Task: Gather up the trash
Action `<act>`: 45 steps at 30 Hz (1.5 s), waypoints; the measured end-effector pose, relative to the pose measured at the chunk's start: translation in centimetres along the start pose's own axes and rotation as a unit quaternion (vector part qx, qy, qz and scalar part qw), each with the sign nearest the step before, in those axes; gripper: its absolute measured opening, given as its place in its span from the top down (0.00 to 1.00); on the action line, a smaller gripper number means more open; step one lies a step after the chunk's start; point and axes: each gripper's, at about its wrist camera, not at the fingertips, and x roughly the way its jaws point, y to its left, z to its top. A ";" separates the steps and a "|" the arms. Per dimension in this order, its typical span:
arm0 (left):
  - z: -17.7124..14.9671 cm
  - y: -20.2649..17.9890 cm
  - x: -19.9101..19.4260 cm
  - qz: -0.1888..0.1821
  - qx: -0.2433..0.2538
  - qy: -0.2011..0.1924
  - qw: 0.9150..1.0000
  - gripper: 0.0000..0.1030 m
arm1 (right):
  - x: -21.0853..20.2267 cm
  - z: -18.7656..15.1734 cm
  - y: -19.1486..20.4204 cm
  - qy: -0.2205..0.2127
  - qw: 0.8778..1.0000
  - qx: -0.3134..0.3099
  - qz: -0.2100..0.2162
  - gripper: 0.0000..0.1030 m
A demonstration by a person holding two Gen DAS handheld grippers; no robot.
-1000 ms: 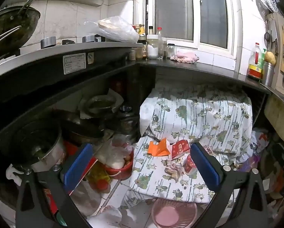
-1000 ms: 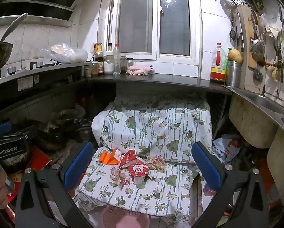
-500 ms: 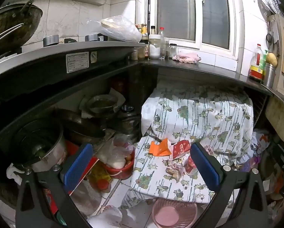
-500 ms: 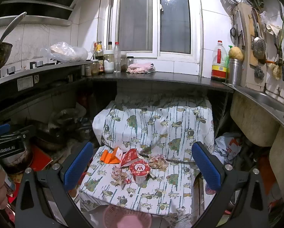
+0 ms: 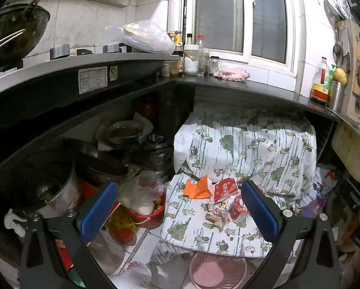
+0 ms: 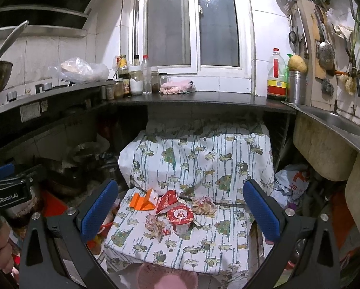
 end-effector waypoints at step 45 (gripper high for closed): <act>0.7 0.0 1.3 -0.014 0.000 0.025 1.000 0.00 | -1.0 -0.1 0.4 -0.013 1.000 -0.020 -0.003 0.00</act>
